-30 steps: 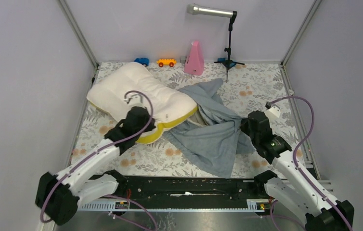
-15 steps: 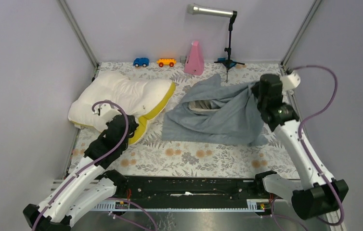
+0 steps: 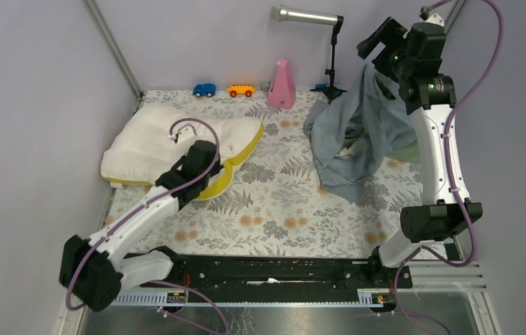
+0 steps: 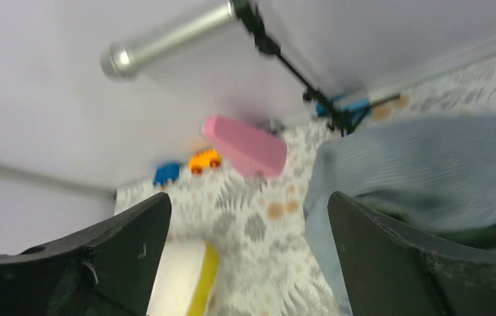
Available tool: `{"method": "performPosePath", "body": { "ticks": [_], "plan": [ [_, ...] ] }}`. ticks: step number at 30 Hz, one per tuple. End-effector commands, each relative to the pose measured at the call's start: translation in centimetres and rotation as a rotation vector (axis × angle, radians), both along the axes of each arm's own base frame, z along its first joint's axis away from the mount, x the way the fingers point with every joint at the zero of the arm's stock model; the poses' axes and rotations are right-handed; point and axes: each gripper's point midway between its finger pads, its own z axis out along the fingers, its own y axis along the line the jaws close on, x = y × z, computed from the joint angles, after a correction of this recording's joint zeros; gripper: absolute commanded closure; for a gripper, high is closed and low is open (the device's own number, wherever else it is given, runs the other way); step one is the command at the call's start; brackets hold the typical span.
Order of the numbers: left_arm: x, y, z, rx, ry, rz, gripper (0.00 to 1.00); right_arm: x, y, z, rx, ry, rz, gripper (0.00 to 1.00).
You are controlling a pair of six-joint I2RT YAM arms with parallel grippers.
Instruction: Remove the pillowcase from the pillow
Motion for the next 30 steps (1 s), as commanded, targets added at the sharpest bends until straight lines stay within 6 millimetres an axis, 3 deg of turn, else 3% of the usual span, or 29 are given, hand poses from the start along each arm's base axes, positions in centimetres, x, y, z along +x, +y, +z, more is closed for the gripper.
{"method": "performPosePath", "body": {
  "ticks": [1,4,5,7,9,10,17,22,25,30],
  "plan": [
    [6.2,-4.5,7.3,-0.124,-0.199,-0.082,1.00,-3.0,3.3,-3.7,-0.029,0.085,0.225,0.01],
    [8.4,-8.7,9.7,-0.119,-0.273,-0.286,1.00,-4.6,2.6,-5.3,-0.043,0.030,0.188,0.00],
    [8.6,-10.7,11.5,-0.122,-0.345,-0.406,0.93,-5.3,2.2,-6.8,-0.055,0.024,0.175,0.00],
    [8.2,-12.1,13.4,-0.125,-0.400,-0.492,0.42,-6.7,1.5,-8.0,-0.070,-0.032,0.142,0.00],
    [7.7,-11.7,14.3,-0.107,-0.413,-0.487,0.07,-8.4,1.3,-9.8,-0.061,-0.092,0.128,0.00],
    [7.4,-10.9,14.2,-0.086,-0.410,-0.463,0.02,-9.0,1.1,-10.7,-0.058,-0.136,0.117,0.00],
    [4.9,-3.7,11.0,0.139,-0.431,-0.240,0.01,-10.8,-2.2,-19.6,-0.202,-0.138,-0.016,0.00],
    [3.3,0.1,7.2,0.317,-0.520,-0.168,0.01,-12.2,-4.2,-23.9,-0.215,-0.227,-0.133,0.00],
    [3.5,2.1,5.2,0.445,-0.503,-0.112,0.01,-13.2,-4.4,-24.7,-0.154,-0.326,-0.165,0.00],
    [4.0,5.2,3.5,0.556,-0.496,-0.070,0.01,-12.5,-4.1,-27.1,-0.324,-0.194,-0.085,0.00]
  ]
}}
